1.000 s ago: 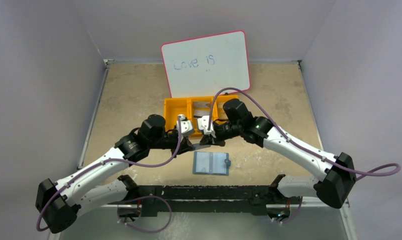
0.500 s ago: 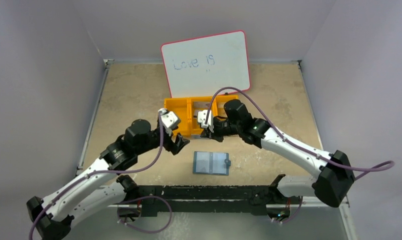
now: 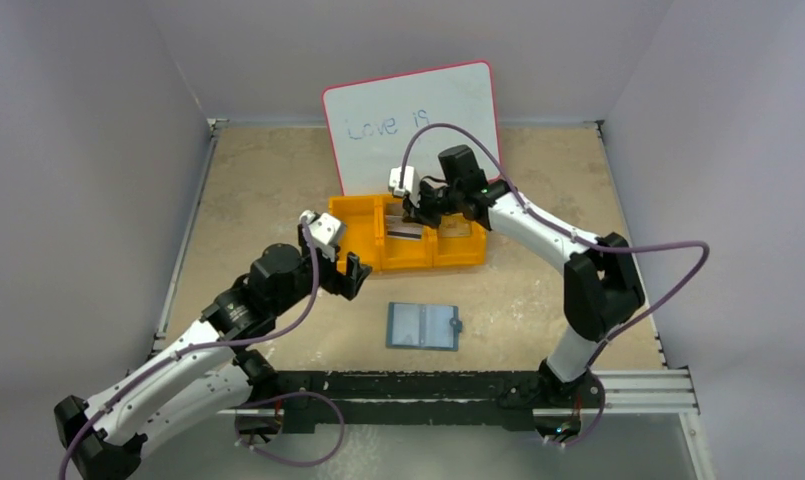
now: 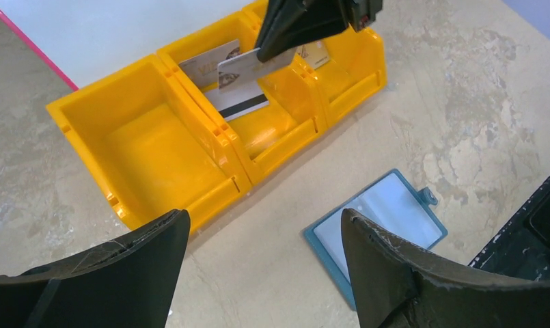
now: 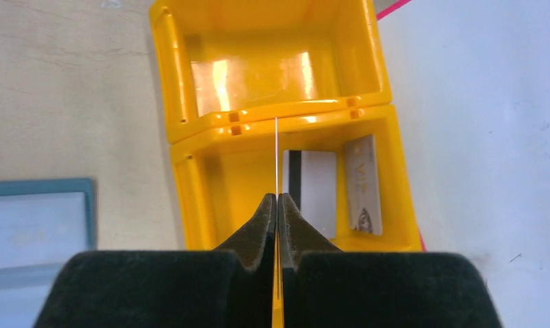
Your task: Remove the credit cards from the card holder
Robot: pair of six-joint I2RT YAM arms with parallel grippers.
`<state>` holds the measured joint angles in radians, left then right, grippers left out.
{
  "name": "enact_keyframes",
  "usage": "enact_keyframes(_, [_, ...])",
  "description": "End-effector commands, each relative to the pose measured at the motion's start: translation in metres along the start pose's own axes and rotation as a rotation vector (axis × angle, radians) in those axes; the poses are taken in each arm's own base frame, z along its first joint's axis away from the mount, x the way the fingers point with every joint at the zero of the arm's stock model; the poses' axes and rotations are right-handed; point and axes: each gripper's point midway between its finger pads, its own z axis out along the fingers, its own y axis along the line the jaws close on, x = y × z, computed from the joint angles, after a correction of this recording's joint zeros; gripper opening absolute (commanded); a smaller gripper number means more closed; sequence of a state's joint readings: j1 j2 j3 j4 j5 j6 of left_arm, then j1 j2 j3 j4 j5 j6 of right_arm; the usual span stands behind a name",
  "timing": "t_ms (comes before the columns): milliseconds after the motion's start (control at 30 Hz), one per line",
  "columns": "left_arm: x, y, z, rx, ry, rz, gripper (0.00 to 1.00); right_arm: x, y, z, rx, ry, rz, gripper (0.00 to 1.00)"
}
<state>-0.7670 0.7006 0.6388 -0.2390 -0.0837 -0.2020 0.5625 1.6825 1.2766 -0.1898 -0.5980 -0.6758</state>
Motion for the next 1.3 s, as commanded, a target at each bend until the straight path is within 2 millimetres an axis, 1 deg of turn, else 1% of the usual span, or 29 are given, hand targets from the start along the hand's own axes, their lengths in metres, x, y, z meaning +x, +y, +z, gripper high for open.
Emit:
enact_keyframes(0, [-0.016, -0.003, -0.003, 0.010, -0.063, -0.036, 0.82, -0.012, -0.020, -0.005, -0.045, -0.040, -0.065, 0.00])
enact_keyframes(67, [-0.019, -0.002, -0.005, 0.000, -0.078, -0.043, 0.82, -0.006, -0.027, -0.001, -0.048, -0.037, -0.085, 0.00])
enact_keyframes(133, [-0.021, -0.001, -0.007, -0.004, -0.092, -0.045, 0.83, 0.000, -0.028, 0.004, -0.059, -0.036, -0.101, 0.00])
enact_keyframes(267, [-0.018, 0.001, -0.007, -0.013, -0.097, -0.047, 0.83, 0.010, -0.032, 0.014, -0.078, -0.031, -0.100, 0.00])
enact_keyframes(433, [-0.018, 0.000, -0.005, -0.009, -0.095, -0.051, 0.84, 0.014, -0.041, 0.023, -0.073, -0.037, -0.110, 0.00])
enact_keyframes(533, [-0.015, 0.000, -0.002, -0.009, -0.087, -0.051, 0.85, 0.013, -0.043, 0.027, -0.088, -0.042, -0.108, 0.00])
enact_keyframes(700, [-0.013, -0.001, 0.001, -0.003, -0.083, -0.054, 0.86, 0.004, -0.049, 0.029, -0.085, -0.094, -0.110, 0.00])
enact_keyframes(933, [-0.013, -0.001, 0.002, -0.003, -0.082, -0.051, 0.86, -0.001, -0.047, 0.034, -0.106, -0.181, -0.079, 0.00])
enact_keyframes(1067, [-0.012, -0.001, 0.001, -0.003, -0.077, -0.051, 0.87, 0.011, -0.055, 0.044, -0.079, -0.171, -0.040, 0.00])
enact_keyframes(1133, [-0.012, 0.000, 0.001, -0.005, -0.083, -0.055, 0.87, 0.011, -0.055, 0.048, -0.100, -0.182, -0.020, 0.00])
enact_keyframes(1267, [-0.014, 0.000, -0.001, -0.006, -0.087, -0.056, 0.88, 0.018, -0.055, 0.053, -0.099, -0.176, -0.018, 0.00])
